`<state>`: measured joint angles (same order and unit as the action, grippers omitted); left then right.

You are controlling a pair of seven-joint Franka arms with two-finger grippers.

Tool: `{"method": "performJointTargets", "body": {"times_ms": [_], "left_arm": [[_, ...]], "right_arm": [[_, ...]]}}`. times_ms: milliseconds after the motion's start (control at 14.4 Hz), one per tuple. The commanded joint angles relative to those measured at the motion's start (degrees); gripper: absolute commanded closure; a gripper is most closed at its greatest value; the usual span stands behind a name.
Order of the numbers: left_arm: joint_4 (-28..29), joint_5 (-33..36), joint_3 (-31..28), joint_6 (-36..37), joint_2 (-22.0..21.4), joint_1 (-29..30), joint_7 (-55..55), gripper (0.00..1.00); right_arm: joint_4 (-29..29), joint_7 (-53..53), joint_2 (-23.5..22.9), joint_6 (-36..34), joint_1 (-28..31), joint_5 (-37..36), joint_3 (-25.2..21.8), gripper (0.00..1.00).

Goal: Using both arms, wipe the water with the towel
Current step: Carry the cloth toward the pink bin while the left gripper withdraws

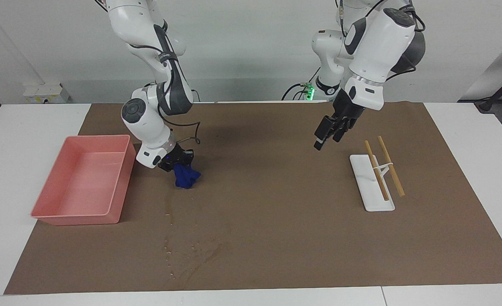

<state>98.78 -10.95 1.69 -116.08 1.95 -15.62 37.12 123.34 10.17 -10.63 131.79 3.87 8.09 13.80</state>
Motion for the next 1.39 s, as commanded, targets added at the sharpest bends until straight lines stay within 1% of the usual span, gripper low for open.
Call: {"method": "performJointTargets", "body": {"times_ms": [0, 69, 278, 347, 417, 556, 695, 834, 903, 1042, 1112, 1251, 1320], "left_arm": [[-1.2, 3.1, 0.3, 5.6, 0.1, 4.6, -14.5, 0.0], [-1.2, 6.1, 0.6, 7.3, -0.2, 7.0, -19.5, 0.0], [-1.9, 8.8, 0.2, 13.0, -0.4, 10.7, -35.3, 0.0], [-3.1, 11.5, 0.2, 15.5, -0.3, 11.5, -39.1, 0.0], [-5.2, 12.7, 0.3, 18.6, 0.2, 12.1, -41.7, 0.0], [-8.0, 12.6, 0.9, 23.5, 0.5, 13.7, -42.7, 0.0], [-8.2, 12.3, 1.2, 26.0, -0.3, 13.2, -42.7, 0.0], [-8.9, 12.2, 2.4, 28.7, -0.4, 13.8, -42.7, 0.0], [-10.3, 12.0, 2.4, 28.5, -0.4, 13.8, -42.7, 0.0], [-9.0, 11.6, 2.1, 27.4, -1.3, 13.8, -42.7, 0.0], [-7.9, 11.6, 2.1, 26.8, -1.8, 13.7, -42.4, 0.0], [-6.5, 11.6, 1.8, 24.9, -2.5, 13.9, -42.4, 0.0], [-7.0, 11.2, 1.7, 24.6, -2.3, 13.9, -42.3, 0.0]], "right_arm": [[1.2, 8.2, -1.4, 5.3, 4.5, -4.8, 0.7, 1.0], [1.0, 9.6, -3.1, 8.9, 5.0, -5.4, 0.7, 1.0], [-3.1, 9.6, -11.0, 16.3, 5.4, -8.3, 0.7, 1.0], [-5.4, 9.6, -13.4, 17.6, 5.3, -8.4, 0.7, 1.0], [-7.8, 9.6, -16.1, 19.0, 5.3, -8.5, 0.7, 1.0], [-11.2, 9.8, -18.8, 20.8, 4.7, -8.6, 0.7, 1.0], [-13.8, 9.9, -19.8, 20.6, 4.8, -9.0, 0.7, 1.0], [-16.5, 9.9, -21.4, 20.3, 4.7, -11.0, 0.8, 1.0], [-17.3, 9.9, -22.3, 20.7, 4.6, -11.2, 0.8, 1.0], [-18.7, 9.9, -23.6, 20.8, 3.8, -11.4, 0.9, 1.0], [-20.4, 9.9, -24.3, 20.8, 3.3, -12.2, 0.9, 1.0], [-23.6, 9.8, -26.3, 20.8, 2.8, -16.0, 1.0, 1.0], [-24.5, 9.5, -27.0, 20.9, 1.9, -17.7, 1.1, 1.0]]}}
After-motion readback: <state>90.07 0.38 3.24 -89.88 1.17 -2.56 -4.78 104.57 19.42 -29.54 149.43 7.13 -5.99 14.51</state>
